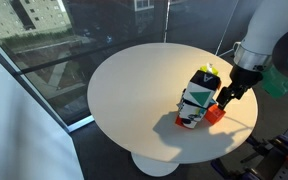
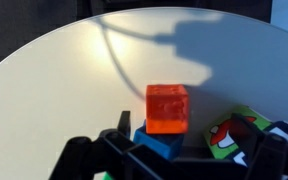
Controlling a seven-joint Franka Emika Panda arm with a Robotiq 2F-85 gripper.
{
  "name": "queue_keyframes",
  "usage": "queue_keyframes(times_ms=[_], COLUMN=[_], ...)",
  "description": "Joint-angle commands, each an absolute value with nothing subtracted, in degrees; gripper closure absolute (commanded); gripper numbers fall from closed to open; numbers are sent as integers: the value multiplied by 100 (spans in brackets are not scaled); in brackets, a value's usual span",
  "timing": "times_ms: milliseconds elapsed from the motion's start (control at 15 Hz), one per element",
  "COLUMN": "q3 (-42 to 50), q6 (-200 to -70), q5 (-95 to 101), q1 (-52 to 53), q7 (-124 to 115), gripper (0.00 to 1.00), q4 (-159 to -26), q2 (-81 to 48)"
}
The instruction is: Put the orange block on top of the yellow block
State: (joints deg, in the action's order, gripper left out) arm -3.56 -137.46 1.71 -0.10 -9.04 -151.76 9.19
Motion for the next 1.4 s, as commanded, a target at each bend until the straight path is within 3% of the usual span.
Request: queue_keyframes(times_ms=[0, 1133, 1200, 1333], q3=[-297, -80, -69, -49], q6=[-14202, -15821, -15895, -15950], q5=[410, 357, 387, 431], q1=[-94, -27, -18, 7], q7=[-1195, -1161, -1189, -1235], gripper=[0, 0, 23, 34], q4=[-15283, -15466, -15469, -15457], q2=[659, -368, -427, -499])
